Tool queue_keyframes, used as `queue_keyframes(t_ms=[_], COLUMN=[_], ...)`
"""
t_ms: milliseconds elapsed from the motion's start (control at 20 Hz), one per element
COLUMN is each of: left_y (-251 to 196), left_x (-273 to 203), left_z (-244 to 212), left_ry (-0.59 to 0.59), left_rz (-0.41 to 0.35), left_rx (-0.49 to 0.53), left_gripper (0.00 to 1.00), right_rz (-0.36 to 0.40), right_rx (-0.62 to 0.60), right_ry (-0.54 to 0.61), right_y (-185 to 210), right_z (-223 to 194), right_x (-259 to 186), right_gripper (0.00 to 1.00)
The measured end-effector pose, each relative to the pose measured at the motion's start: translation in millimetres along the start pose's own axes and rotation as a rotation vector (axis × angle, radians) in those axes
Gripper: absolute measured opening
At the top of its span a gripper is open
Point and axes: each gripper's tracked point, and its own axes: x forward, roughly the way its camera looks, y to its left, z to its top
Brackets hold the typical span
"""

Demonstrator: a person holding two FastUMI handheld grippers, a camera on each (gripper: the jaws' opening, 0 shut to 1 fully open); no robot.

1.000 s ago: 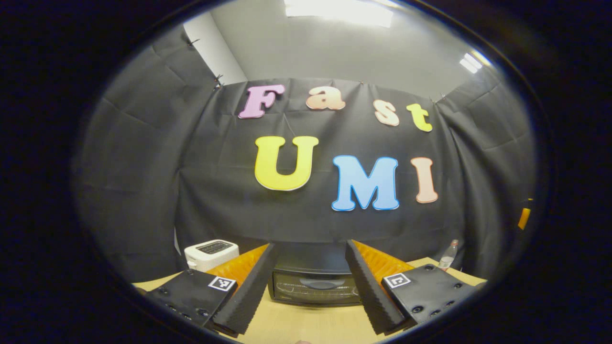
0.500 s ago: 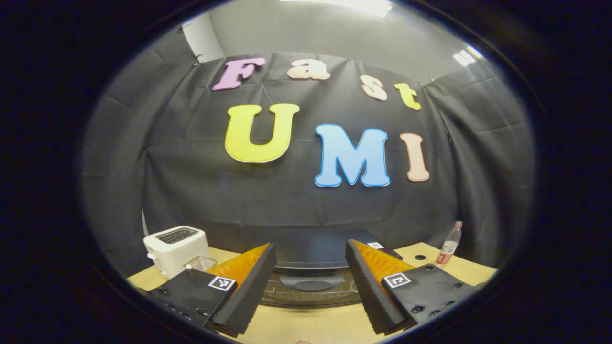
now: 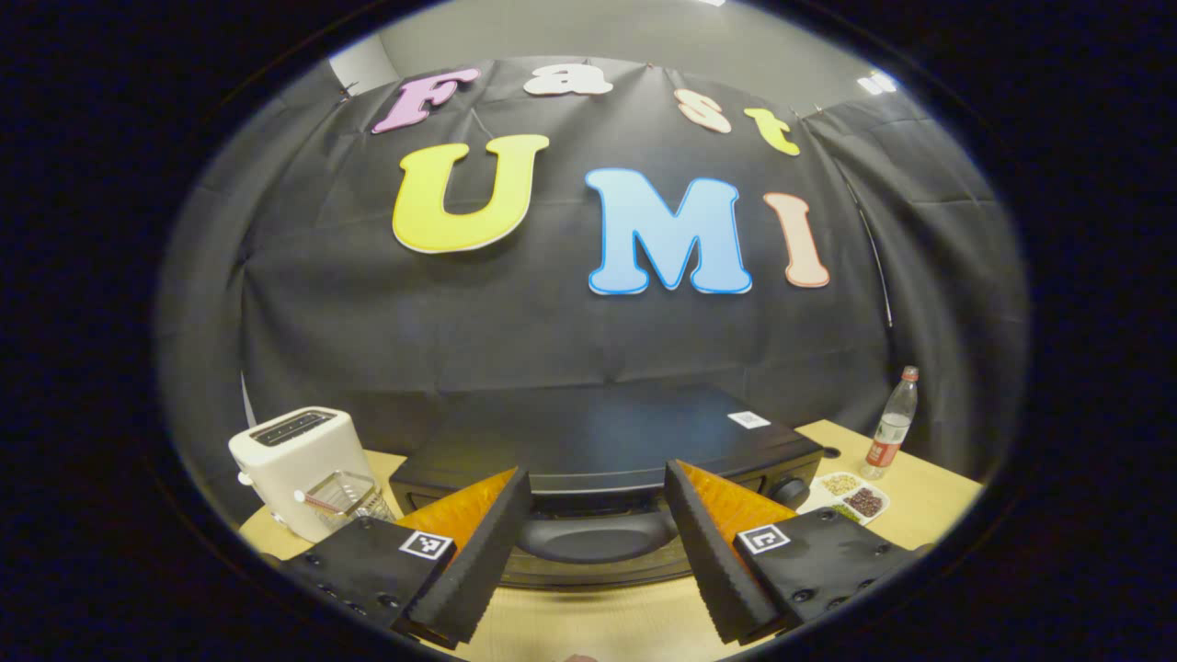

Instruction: Open the electric oven with the left hand, put the food in, and close the electric oven.

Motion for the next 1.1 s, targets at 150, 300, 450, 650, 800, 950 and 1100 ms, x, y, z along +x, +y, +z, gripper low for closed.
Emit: queue_keyframes(t_ms=[150, 300, 450, 650, 800, 950, 1100], left_y=[4, 3, 1, 0, -2, -4, -6], left_x=[4, 1, -5, -23, -39, -53, -66], left_z=[-8, -10, -14, -20, -27, -38, -47], left_ry=[0.004, 0.001, 0.001, -0.004, -0.011, -0.017, -0.019], left_rz=[0.013, 0.018, 0.028, 0.032, 0.025, 0.022, 0.020], left_rx=[-0.003, 0.022, 0.012, 0.018, 0.029, 0.036, 0.036], left_gripper=[0.92, 0.97, 0.96, 1.00, 0.98, 0.92, 1.00], right_rz=[-0.007, -0.007, -0.005, 0.002, 0.012, 0.024, 0.039], right_rx=[-0.009, -0.012, -0.015, -0.017, -0.016, -0.028, -0.047], right_ry=[0.000, 0.006, 0.006, 0.006, 0.016, 0.029, 0.041], right_y=[-1, -1, 0, 1, 3, 5, 10], right_z=[1, 1, 0, 2, -2, -5, -7], right_x=[2, 1, -3, -7, -9, -13, -16], right_gripper=[0.98, 0.98, 0.98, 0.98, 0.98, 0.98, 0.98])
